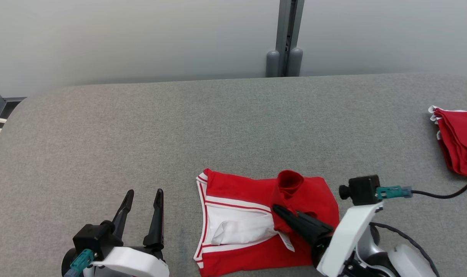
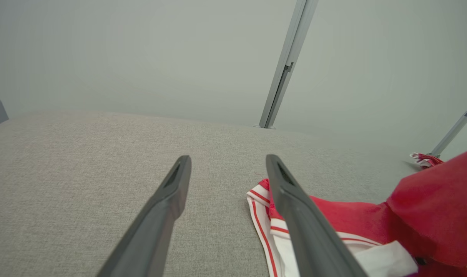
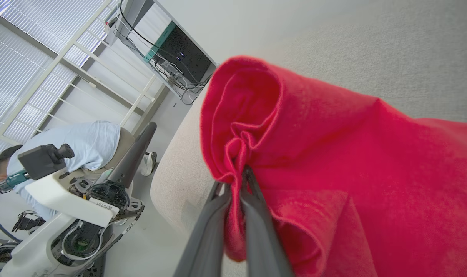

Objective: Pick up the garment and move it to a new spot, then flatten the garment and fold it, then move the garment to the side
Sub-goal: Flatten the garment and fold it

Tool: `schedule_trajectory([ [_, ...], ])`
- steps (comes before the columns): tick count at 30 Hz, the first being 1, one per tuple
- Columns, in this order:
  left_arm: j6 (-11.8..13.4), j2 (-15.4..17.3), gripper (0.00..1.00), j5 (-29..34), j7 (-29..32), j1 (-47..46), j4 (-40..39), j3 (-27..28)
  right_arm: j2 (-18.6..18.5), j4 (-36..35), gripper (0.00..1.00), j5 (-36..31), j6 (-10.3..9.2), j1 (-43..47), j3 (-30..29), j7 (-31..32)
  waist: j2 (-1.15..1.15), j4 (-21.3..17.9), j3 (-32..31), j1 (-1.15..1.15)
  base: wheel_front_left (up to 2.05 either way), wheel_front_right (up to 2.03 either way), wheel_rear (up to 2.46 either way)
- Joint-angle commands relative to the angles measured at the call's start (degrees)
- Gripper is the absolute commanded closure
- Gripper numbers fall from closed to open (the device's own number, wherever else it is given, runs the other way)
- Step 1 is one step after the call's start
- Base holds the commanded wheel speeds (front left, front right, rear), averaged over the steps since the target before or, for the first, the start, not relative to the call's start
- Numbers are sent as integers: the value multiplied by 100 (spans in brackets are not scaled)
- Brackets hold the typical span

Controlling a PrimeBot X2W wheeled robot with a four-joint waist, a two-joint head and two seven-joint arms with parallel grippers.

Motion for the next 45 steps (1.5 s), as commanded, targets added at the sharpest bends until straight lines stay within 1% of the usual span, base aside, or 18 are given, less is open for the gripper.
schedule_trajectory([
  [1, -26, 1, 0, 29, -20, -131, 19, 5, 99, 81, 100, 4, 4, -108, 69, -13, 0, 59, 12, 0, 0, 0, 0],
  [7, -69, -50, 0, 50, -21, -224, 84, -62, 487, 662, 100, -100, 4, -371, 345, -271, 0, 235, 31, 0, 0, 0, 0],
  [13, -104, -109, 0, 73, -24, -295, 153, -102, 701, 1274, 100, -103, 5, -668, 485, -631, 0, 369, 72, 0, 0, 0, 0],
  [20, -140, -166, 0, 104, -29, -371, 209, -107, 832, 1949, 100, -33, 5, -1028, 713, -914, 0, 476, 118, 0, 0, 0, 0],
  [26, -151, -192, 0, 126, -30, -395, 242, -111, 865, 2416, 100, -33, 5, -1269, 942, -1078, 0, 525, 140, 0, 0, 0, 0],
  [27, -150, -197, 0, 132, -31, -403, 247, -111, 870, 2492, 97, -40, 5, -1313, 1009, -1110, 0, 534, 143, 0, 0, 0, 0],
  [28, -156, -203, 0, 135, -31, -411, 252, -112, 873, 2536, 86, -21, 5, -1360, 1092, -1164, 0, 543, 145, 0, 0, 0, 0],
  [29, -164, -211, 0, 135, -28, -418, 257, -111, 874, 2568, 62, 27, 5, -1399, 1166, -1220, 0, 552, 146, 0, 0, 0, 0],
  [30, -173, -215, 0, 137, -28, -423, 265, -109, 870, 2603, 20, 62, 5, -1436, 1248, -1274, 0, 559, 145, 0, 0, 0, 0],
  [31, -178, -223, 0, 141, -28, -428, 274, -107, 872, 2620, 0, 63, 5, -1488, 1343, -1329, 0, 564, 146, 0, 0, 0, 0],
  [35, -194, -255, 0, 155, -30, -418, 302, -94, 865, 2668, 0, 121, 5, -1625, 1582, -1532, 0, 570, 132, 0, 0, 0, 0],
  [38, -192, -272, 0, 171, -30, -388, 314, -73, 866, 2617, 0, 221, 5, -1713, 1655, -1640, 0, 552, 113, 0, 0, 0, 0],
  [41, -184, -287, 0, 193, -30, -359, 315, -53, 865, 2616, 0, 225, 5, -1768, 1611, -1761, 0, 517, 96, 0, 0, 0, 0],
  [45, -192, -304, 0, 200, -31, -332, 311, -42, 837, 2691, 0, -89, 5, -1866, 1427, -2050, 0, 465, 74, 0, 0, 0, 0],
])
